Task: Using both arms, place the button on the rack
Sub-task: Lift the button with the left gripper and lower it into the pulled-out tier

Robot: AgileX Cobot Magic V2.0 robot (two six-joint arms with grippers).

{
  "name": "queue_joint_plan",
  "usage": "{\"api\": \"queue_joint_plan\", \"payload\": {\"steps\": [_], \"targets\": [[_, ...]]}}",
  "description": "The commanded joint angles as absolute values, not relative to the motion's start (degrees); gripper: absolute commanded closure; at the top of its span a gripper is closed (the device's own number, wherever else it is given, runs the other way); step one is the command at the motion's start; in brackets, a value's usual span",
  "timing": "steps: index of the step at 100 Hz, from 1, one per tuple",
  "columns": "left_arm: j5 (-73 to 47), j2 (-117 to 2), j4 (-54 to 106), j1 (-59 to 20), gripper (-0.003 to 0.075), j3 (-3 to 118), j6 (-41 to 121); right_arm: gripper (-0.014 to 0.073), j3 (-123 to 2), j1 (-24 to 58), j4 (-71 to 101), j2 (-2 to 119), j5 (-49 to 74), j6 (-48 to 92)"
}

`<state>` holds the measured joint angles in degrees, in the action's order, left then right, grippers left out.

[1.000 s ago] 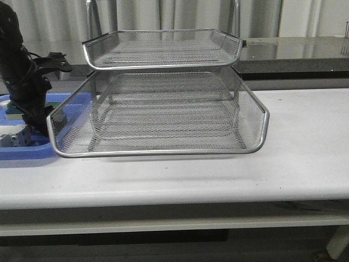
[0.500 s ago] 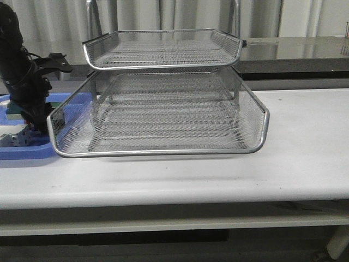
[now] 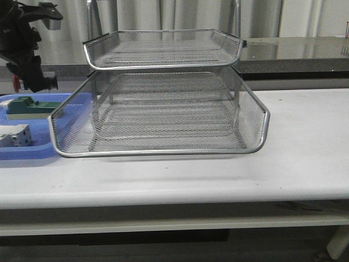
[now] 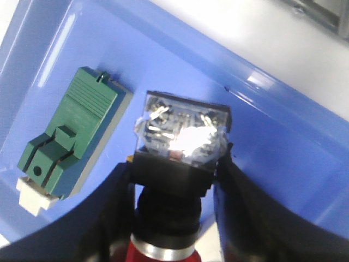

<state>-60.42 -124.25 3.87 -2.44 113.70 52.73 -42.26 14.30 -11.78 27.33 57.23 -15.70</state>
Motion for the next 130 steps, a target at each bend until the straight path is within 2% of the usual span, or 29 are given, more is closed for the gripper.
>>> {"api": "queue_joint_plan", "payload": {"steps": [1,37,76,99,130], "targets": [[-61.9,-118.4,2.9,-2.6,0.066,115.6,50.6,0.066,-44.1,14.0,-13.4,27.8,54.0,-15.6],[-72.6,-111.9,2.9,-2.6,0.066,115.6,44.7,0.066,-44.1,14.0,-13.4,27.8,54.0,-15.6],[-72.6,-103.6,9.6,-3.2,0.066,114.6,37.9,0.066,-44.1,14.0,-13.4,27.8,54.0,-15.6],[-72.6,-95.5,9.6,-8.6,0.066,107.2,36.2,0.066,-44.1,14.0,-13.4,27.8,54.0,-15.6],[-72.6,-92.2,10.1,-22.0,0.066,99.6,33.8,0.066,-44.1,14.0,-13.4,27.8,54.0,-15.6]]}}
